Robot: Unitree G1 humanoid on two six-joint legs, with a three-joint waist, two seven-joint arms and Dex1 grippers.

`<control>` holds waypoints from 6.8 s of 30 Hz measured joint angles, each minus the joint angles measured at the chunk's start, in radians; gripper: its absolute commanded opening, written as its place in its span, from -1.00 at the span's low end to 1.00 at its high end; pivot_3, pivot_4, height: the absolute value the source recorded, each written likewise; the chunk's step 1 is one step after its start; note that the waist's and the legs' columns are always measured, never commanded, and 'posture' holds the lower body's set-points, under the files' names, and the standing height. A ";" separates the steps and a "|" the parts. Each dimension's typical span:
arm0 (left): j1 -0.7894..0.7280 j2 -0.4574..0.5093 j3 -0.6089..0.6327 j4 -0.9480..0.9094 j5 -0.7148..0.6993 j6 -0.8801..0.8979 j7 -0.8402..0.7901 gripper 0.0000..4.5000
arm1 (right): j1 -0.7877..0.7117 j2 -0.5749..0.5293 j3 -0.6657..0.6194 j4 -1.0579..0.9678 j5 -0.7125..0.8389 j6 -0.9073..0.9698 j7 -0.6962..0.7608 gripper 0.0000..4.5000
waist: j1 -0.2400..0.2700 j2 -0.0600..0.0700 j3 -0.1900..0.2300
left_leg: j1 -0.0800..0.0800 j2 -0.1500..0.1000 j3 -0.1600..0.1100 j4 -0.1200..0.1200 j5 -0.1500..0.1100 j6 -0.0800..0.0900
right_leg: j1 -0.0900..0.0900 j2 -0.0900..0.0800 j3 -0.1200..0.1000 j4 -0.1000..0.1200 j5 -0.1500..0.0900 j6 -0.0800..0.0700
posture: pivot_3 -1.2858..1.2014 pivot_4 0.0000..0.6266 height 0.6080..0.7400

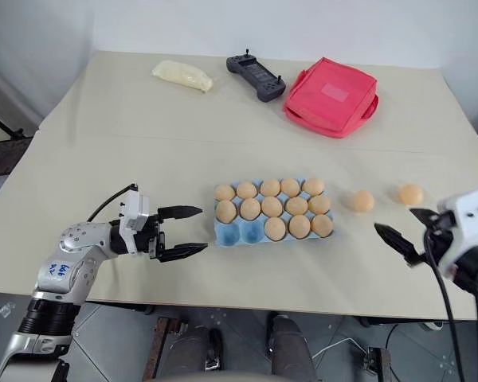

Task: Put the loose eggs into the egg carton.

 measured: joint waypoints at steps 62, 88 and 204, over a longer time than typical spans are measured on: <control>0.062 0.020 0.040 -0.062 0.009 0.001 0.059 1.00 | -0.525 0.246 0.755 -0.130 0.015 0.257 -0.115 0.16 | -0.005 0.001 0.000 | -0.001 0.004 -0.001 0.000 0.000 -0.002 | -0.002 -0.002 -0.004 0.003 0.000 0.000 | 0.03 -0.52 1.00; 0.024 0.014 0.028 -0.035 0.002 -0.003 0.054 1.00 | -0.190 -0.061 0.220 -0.120 0.033 0.176 0.012 0.99 | 0.005 0.001 0.000 | -0.008 0.001 -0.002 -0.001 -0.004 0.000 | -0.003 -0.002 -0.010 -0.005 0.000 0.001 | 0.03 -0.52 1.00; 0.091 0.031 0.107 -0.058 -0.030 -0.055 0.054 1.00 | -0.585 0.146 0.707 -0.071 0.028 0.256 -0.071 -0.31 | -0.043 0.004 0.002 | 0.001 0.007 0.008 -0.002 -0.002 -0.002 | -0.005 -0.002 -0.001 0.004 0.000 0.000 | 0.03 -0.52 1.00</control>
